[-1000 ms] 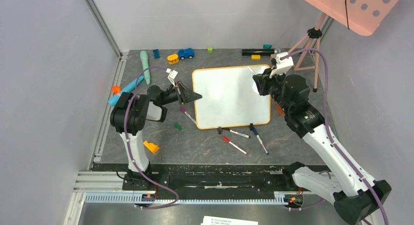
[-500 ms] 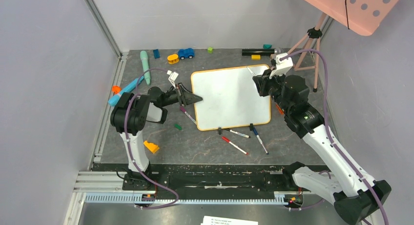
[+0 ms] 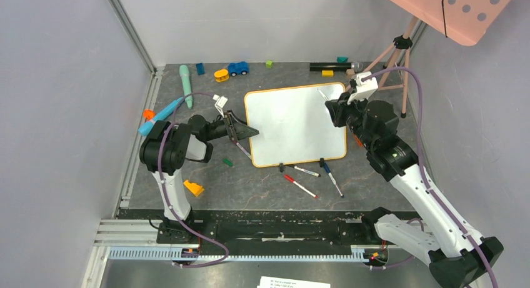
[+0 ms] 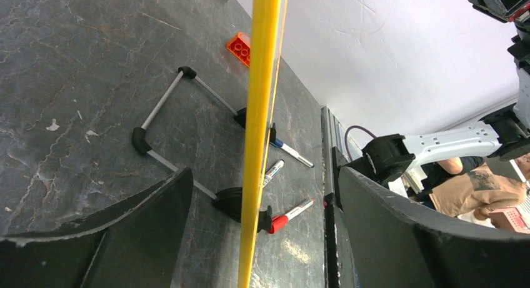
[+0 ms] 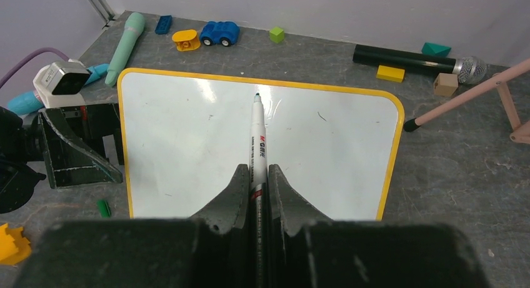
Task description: Write a sentence on the whiteboard
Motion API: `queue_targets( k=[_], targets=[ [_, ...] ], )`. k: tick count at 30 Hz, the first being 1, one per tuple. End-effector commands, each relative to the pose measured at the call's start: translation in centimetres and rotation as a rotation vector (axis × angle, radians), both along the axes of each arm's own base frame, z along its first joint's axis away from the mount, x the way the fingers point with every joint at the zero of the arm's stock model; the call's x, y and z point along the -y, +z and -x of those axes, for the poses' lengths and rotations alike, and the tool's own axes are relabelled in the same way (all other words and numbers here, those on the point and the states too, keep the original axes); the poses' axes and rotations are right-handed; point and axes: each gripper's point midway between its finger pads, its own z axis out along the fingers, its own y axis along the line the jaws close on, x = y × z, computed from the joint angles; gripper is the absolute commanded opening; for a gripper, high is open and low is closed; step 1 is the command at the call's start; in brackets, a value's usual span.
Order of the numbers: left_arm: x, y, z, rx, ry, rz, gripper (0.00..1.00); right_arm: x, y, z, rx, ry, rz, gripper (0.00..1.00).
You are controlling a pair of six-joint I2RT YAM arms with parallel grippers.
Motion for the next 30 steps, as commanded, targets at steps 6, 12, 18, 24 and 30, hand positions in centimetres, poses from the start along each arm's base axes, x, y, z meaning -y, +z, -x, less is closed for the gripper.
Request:
queue_targets(
  k=[6,12,18,24,30],
  targets=[
    [-0.34,1.90,0.52,0.119,0.013,0.009,0.81,-0.16,0.20,0.16,0.009,0.014,-0.013,0.00],
    [-0.39,2.14,0.92,0.131,-0.002,0.006,0.69,-0.32,-0.05,0.01,0.000,0.018,-0.012,0.00],
    [-0.73,2.21,1.12,0.139,0.007,0.002,0.60,-0.42,-0.50,0.09,-0.009,0.024,-0.012,0.00],
    [-0.94,2.17,1.04,0.135,0.013,0.002,0.40,-0.40,-0.61,0.05,-0.009,0.024,-0.004,0.00],
    [-1.07,2.01,0.89,0.126,0.025,0.003,0.27,-0.20,-0.72,0.25,-0.010,0.019,-0.004,0.00]
  ],
)
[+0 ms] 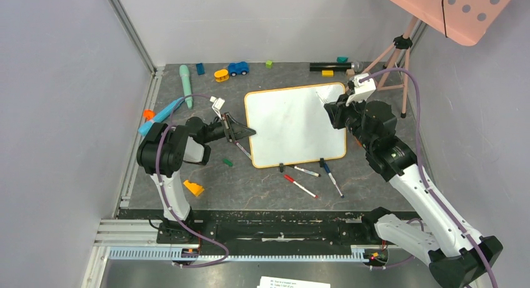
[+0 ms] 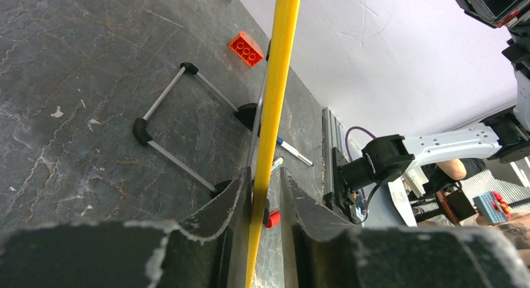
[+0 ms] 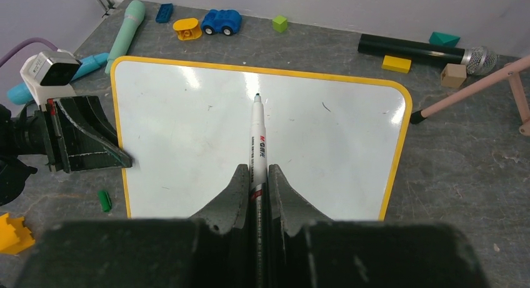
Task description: Write a sentence on the whiteboard
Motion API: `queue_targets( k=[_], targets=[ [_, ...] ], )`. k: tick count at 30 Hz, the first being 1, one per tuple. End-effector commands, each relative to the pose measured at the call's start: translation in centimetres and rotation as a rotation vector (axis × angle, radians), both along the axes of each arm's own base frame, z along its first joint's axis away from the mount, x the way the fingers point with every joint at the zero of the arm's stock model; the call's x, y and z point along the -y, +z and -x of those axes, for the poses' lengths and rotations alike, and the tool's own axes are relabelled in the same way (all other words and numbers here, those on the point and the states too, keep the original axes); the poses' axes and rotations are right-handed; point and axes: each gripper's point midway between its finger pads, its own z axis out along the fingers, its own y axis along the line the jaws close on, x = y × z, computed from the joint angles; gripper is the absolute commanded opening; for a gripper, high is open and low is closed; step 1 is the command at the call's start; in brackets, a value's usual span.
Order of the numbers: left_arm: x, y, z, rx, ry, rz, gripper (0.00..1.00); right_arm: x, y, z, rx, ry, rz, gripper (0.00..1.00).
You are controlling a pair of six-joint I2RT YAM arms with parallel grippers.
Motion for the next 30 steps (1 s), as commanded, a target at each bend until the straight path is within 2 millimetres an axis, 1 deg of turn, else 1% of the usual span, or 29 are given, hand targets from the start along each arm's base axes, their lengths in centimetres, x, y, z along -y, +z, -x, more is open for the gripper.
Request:
queue_targets(
  k=[1,3,12,15,25,30],
  targets=[
    [-0.2,1.9,0.0,0.133,0.006,0.006,0.26,0.1,0.2,0.0,0.018,-0.002,-0.009,0.00],
    [-0.2,1.9,0.0,0.129,0.007,0.006,0.20,0.2,0.1,0.1,0.016,-0.003,-0.006,0.00],
    [-0.3,1.9,-0.1,0.134,0.023,0.007,0.12,0.3,0.1,0.0,0.018,-0.006,0.003,0.00],
    [-0.3,1.9,-0.1,0.137,0.025,0.006,0.03,0.3,0.2,0.0,0.021,-0.007,0.003,0.00],
    [-0.4,2.0,0.1,0.150,0.043,0.002,0.02,0.6,-0.1,0.2,0.017,-0.015,0.007,0.00],
    [-0.4,2.0,0.1,0.151,0.043,0.003,0.02,0.9,-0.8,0.3,-0.009,-0.034,0.008,0.00]
  ],
)
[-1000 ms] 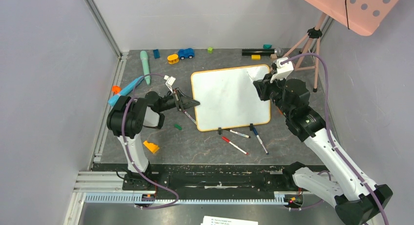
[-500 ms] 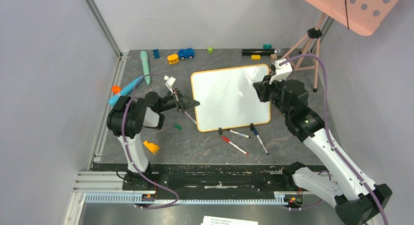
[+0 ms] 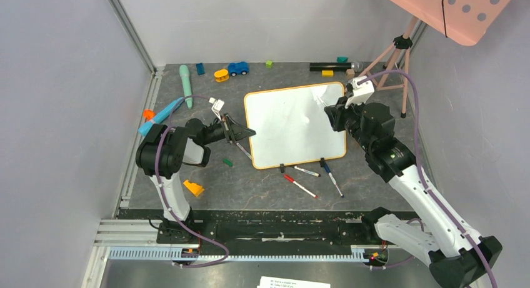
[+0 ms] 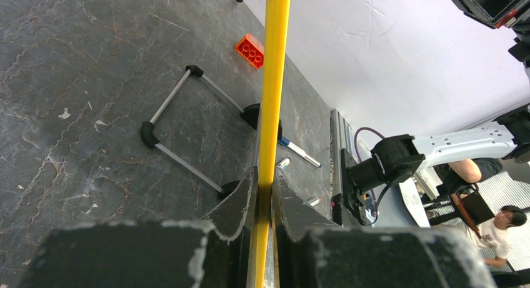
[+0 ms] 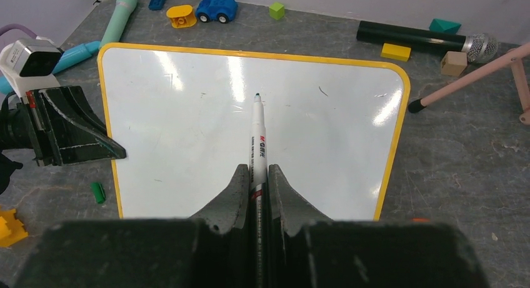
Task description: Write a sentence on the whiteboard
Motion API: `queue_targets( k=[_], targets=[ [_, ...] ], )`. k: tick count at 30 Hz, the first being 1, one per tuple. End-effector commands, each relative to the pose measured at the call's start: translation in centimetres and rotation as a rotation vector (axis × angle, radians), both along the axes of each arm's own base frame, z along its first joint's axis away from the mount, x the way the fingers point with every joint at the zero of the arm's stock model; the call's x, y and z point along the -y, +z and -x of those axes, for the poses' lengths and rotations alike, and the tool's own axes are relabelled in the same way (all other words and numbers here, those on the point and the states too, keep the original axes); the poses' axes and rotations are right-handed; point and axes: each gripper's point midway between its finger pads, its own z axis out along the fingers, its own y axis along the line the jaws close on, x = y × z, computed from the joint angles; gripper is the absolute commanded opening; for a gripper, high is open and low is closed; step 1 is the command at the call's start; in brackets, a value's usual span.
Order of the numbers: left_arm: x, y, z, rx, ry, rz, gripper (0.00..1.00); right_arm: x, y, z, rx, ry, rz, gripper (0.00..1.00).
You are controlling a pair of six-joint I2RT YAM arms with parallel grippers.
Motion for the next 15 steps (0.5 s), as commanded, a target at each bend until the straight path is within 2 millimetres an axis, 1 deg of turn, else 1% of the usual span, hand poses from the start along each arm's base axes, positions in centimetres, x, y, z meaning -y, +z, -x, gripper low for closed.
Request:
queue_targets(
  k=[1,8,15],
  targets=[
    [-0.2,2.1,0.0,0.120,0.013,0.011,0.02,0.6,0.2,0.2,0.011,-0.024,-0.010,0.00],
    [-0.2,2.1,0.1,0.122,0.003,0.010,0.02,0.9,-2.5,1.5,-0.034,-0.016,-0.020,0.00],
    [-0.2,2.2,0.3,0.126,-0.004,0.009,0.02,1.1,-4.0,2.7,-0.063,0.001,-0.009,0.00]
  ],
)
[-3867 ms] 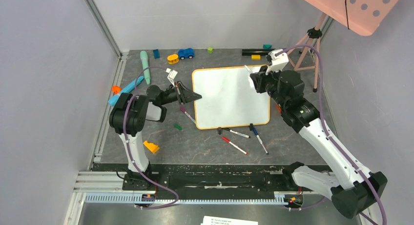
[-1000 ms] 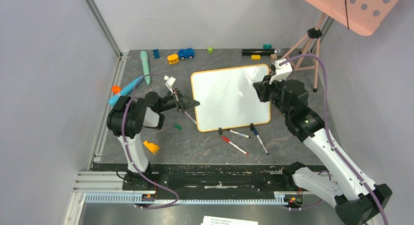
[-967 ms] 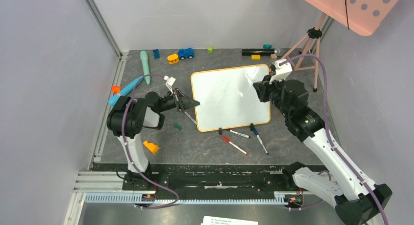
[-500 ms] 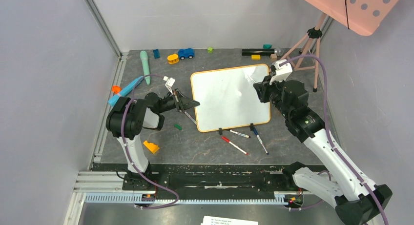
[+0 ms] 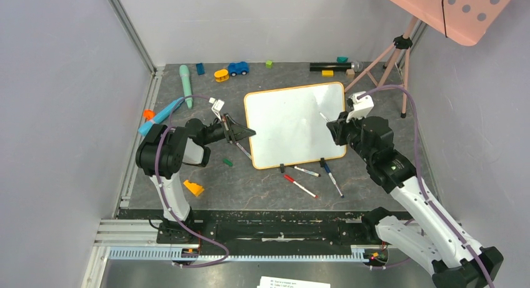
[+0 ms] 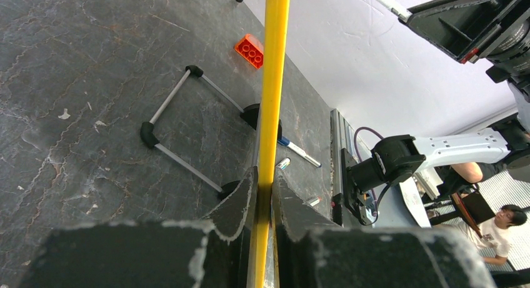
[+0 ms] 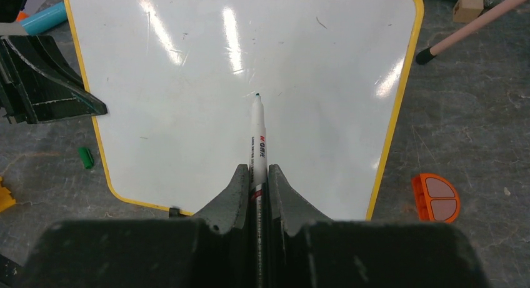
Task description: Write a sentence on the whiteboard
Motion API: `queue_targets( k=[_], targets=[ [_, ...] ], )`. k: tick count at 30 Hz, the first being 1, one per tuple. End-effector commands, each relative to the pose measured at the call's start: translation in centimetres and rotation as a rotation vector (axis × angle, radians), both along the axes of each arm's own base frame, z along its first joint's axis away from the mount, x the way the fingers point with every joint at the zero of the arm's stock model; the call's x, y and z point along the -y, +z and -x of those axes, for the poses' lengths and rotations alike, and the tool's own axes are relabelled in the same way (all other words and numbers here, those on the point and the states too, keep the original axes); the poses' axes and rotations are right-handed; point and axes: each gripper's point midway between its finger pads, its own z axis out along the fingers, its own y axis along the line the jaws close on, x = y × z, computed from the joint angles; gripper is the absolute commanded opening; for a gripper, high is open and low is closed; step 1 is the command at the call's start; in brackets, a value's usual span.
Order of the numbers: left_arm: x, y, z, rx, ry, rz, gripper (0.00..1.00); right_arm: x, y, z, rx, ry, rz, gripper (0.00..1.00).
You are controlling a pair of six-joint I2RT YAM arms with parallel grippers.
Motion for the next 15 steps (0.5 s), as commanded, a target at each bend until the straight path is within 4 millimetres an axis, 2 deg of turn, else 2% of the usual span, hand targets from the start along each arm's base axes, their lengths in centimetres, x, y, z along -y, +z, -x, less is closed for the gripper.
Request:
queue_targets(
  k=[1,15],
  targets=[
    [-0.2,2.2,0.3,0.123,-0.005,0.009,0.02,0.1,0.4,0.4,0.019,0.007,-0.021,0.00],
    [-0.2,2.3,0.4,0.137,-0.004,0.007,0.02,-0.6,1.4,-0.2,0.033,0.020,-0.042,0.00]
  ],
)
